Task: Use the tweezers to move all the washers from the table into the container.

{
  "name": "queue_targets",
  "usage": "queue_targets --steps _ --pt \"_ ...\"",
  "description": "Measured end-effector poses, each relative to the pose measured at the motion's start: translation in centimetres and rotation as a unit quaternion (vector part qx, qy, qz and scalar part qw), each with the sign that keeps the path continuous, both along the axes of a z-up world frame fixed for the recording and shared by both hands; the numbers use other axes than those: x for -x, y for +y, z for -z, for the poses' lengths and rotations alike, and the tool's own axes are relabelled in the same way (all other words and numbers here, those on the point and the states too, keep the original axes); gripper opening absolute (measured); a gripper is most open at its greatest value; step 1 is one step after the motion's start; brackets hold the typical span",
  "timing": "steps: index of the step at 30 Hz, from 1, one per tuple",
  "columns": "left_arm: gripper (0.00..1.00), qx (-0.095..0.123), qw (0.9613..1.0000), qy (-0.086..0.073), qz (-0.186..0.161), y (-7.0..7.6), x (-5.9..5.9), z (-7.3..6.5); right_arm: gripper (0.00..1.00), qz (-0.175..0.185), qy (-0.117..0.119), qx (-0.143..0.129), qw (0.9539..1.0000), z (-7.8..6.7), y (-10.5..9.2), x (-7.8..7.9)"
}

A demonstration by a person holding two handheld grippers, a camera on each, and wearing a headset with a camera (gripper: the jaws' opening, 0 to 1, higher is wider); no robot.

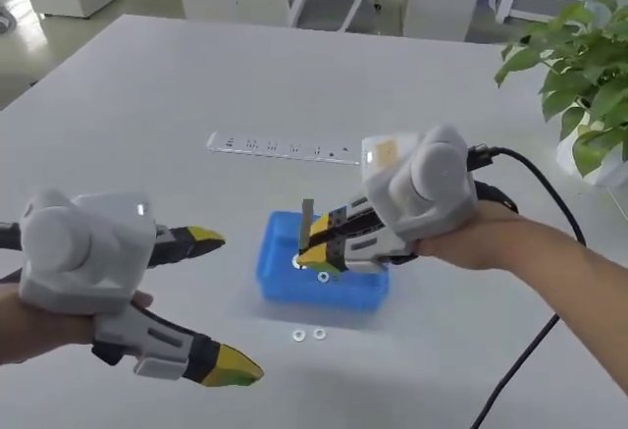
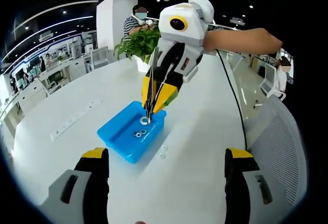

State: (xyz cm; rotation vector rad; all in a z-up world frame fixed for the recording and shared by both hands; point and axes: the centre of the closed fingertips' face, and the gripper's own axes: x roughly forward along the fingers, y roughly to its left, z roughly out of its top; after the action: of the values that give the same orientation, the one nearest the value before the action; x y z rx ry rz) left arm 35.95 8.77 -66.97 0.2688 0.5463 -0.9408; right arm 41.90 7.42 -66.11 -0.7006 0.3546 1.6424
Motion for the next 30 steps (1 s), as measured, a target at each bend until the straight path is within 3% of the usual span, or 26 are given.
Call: queue_targets --steps 19,30 --pt "0.99 0.006 0.9999 0.0 -0.013 0.6 -0.8 0.0 0.08 0.006 -0.002 0.007 1.0 2.8 0.8 -3.7" --pt "0.99 0.004 0.9998 0.009 -0.015 0.8 -1.1 0.8 0.08 0.002 -0.001 0.021 0.9998 5.3 1.1 -4.7"
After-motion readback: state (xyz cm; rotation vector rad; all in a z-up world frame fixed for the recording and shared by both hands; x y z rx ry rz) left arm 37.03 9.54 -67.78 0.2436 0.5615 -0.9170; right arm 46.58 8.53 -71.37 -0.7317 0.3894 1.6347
